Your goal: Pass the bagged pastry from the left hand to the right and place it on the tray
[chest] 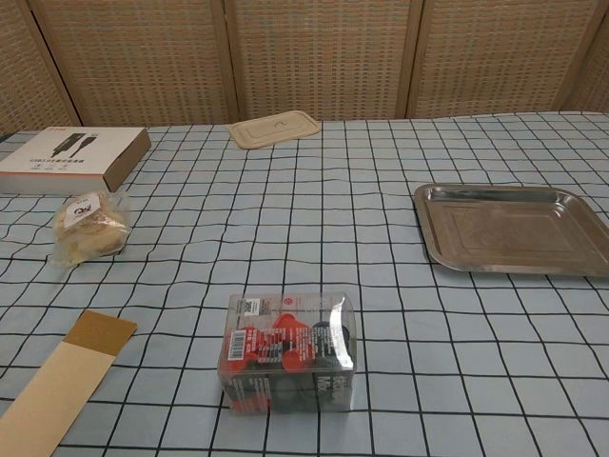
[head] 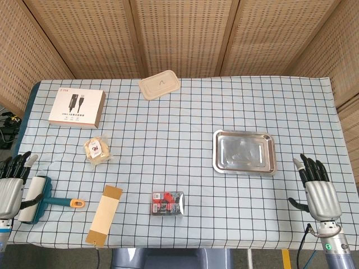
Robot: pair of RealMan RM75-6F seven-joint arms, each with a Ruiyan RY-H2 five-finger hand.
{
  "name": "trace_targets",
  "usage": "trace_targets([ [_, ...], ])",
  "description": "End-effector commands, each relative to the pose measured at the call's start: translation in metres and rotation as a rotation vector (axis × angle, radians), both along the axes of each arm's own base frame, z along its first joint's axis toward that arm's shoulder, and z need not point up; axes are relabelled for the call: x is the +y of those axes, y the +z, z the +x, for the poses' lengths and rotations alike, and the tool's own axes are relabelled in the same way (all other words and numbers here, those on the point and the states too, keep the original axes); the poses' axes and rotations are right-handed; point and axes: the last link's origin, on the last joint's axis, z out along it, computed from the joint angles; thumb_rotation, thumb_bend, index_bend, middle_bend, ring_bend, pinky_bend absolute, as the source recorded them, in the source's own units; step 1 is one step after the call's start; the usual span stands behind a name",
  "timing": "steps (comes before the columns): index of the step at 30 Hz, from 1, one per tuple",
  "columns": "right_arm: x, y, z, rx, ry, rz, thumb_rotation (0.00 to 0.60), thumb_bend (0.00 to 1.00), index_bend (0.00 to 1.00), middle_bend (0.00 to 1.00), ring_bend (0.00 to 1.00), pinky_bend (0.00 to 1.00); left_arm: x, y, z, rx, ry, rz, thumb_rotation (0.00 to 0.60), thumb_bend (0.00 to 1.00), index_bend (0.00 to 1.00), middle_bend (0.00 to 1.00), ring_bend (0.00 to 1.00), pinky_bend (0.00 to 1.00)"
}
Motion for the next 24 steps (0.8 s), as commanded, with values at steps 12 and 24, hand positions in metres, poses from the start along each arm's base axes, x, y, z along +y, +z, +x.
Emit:
trace_targets([
  [12, 0.0, 0.001, 0.001, -0.008, 0.0, 0.001, 0.6, 0.14, 0.0, 0.0, 0.0, 0.0, 0.004, -0.002, 0.0, 0.009, -0.001, -0.008, 0.6, 0.02, 0.0, 0.0, 0.0, 0.0],
  [24, 0.0, 0.005, 0.0, -0.019, 0.006, 0.01, 0.6, 0.14, 0.0, 0.0, 0.0, 0.0, 0.056, -0.001, 0.015, 0.123, -0.036, -0.078, 0.6, 0.0, 0.0, 0.0, 0.0, 0.0],
])
